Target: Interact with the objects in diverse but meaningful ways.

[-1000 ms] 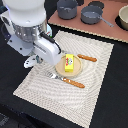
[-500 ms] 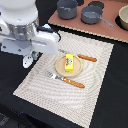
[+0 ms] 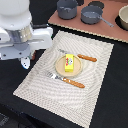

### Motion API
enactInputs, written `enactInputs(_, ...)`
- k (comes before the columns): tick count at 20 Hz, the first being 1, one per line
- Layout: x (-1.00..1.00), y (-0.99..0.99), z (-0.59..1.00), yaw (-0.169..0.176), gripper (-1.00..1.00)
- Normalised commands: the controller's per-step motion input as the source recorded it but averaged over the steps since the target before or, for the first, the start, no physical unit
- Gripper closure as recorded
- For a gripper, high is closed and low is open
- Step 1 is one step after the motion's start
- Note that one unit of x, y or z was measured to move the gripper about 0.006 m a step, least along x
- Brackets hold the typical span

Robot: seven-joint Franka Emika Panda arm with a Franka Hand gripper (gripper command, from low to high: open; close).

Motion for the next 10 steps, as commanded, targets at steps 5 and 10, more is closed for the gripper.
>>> enactInputs(5,-0.60,-0.28,-0.41,0.104,1.00)
enactInputs(10,-0.41,-0.27,-0.44,0.093,1.00)
